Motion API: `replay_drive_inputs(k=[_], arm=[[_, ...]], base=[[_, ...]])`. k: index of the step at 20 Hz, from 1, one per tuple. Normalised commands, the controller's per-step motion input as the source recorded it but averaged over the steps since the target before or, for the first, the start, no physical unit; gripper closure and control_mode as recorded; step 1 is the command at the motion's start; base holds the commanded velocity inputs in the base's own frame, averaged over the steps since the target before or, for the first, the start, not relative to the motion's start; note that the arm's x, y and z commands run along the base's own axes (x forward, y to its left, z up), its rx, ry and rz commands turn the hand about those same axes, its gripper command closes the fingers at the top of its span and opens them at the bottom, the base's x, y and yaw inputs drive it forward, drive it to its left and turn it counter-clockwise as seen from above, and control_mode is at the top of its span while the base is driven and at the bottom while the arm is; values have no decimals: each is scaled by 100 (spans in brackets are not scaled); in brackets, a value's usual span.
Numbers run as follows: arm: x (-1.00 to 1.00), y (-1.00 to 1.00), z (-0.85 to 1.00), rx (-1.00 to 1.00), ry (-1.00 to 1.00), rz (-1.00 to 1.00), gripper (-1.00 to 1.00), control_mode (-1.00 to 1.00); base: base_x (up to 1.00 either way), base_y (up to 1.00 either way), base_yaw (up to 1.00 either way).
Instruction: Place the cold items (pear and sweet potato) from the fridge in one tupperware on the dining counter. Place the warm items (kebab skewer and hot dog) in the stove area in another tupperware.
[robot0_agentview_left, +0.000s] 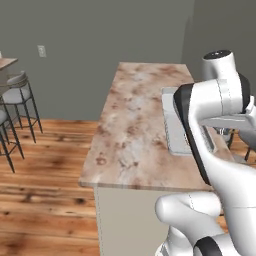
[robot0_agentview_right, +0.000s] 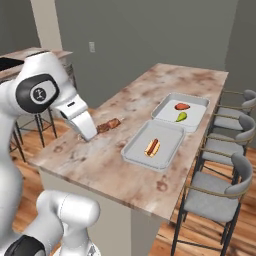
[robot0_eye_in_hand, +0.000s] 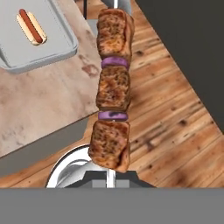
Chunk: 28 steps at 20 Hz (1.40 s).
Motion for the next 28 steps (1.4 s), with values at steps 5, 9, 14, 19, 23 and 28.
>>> replay_drive_inputs(k=[5,9,14,19,23,28], arm=[[80,-35,-29,31,3,12,100,-100],[100,-23,-56,26,3,22,100,-100],[100,-10,-60,13,0,27,100,-100],[88,-28,-67,11,0,24,100,-100],[71,-38,-53,11,0,15,100,-100],[68,-12,-46,5,0,7,100,-100]], base=[[20,-8,2],[0,0,0],[0,0,0],[0,0,0],[0,0,0],[0,0,0]])
